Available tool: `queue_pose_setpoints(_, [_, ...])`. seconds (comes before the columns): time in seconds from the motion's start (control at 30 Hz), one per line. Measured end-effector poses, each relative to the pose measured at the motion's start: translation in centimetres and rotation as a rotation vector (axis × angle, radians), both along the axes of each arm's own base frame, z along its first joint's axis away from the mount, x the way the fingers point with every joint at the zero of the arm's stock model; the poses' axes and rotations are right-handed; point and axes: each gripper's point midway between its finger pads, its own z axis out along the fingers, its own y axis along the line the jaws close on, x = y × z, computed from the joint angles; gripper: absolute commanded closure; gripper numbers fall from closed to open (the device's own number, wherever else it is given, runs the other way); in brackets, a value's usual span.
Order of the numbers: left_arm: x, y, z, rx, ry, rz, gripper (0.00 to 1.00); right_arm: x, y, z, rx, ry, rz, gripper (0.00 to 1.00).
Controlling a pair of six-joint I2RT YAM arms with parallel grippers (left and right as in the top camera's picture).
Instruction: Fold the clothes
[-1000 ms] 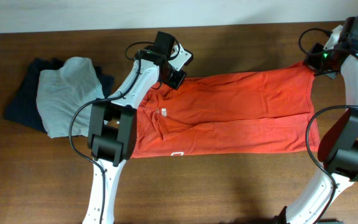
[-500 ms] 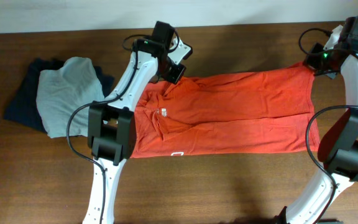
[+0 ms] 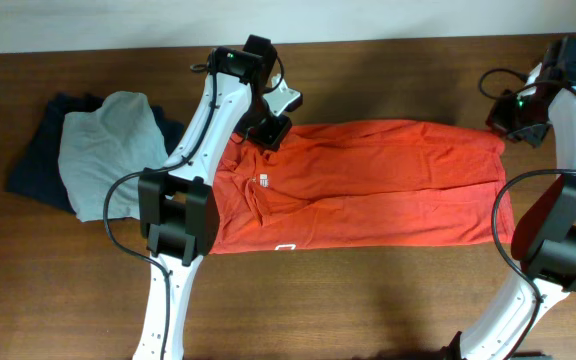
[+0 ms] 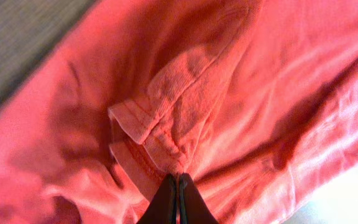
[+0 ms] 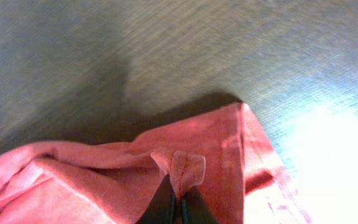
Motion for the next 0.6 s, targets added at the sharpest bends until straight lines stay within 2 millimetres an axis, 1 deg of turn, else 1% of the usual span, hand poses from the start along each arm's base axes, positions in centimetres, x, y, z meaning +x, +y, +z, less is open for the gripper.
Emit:
queue_pose_setpoints(0.03, [-0.3, 0.1, 0.0, 0.004, 0.012, 0.0, 0.97, -0.3, -0.2, -0.1, -0.006, 0.012, -0.008, 0.96])
queue_pose_setpoints(0.13, [-1.7, 0.7, 0.1, 0.026, 0.07, 0.002, 0.97, -2.0, -0.4, -0.5, -0.011, 0.085, -0.043, 0.96])
queue_pose_setpoints(0.2, [-2.5, 1.1, 0.1, 0.044, 0.106, 0.003, 0.98, -3.4, -1.0, -0.7, -0.033, 0.146, -0.073, 0.96])
queue_pose_setpoints(0.3, [-3.6, 2.0, 0.1, 0.088, 0.149, 0.003, 0.98, -5.0, -2.2, -0.8, -0.081, 0.211, -0.114, 0.96])
queue_pose_setpoints(0.47, [-4.7, 3.5, 0.2, 0.164, 0.187, -0.003, 0.98, -6.3, -3.3, -0.8, -0.143, 0.266, -0.151, 0.96])
queue_pose_setpoints(0.6, [-4.5, 4.2, 0.1, 0.193, 0.179, 0.001, 0.98, -7.0, -3.5, -0.8, -0.16, 0.293, -0.158, 0.94])
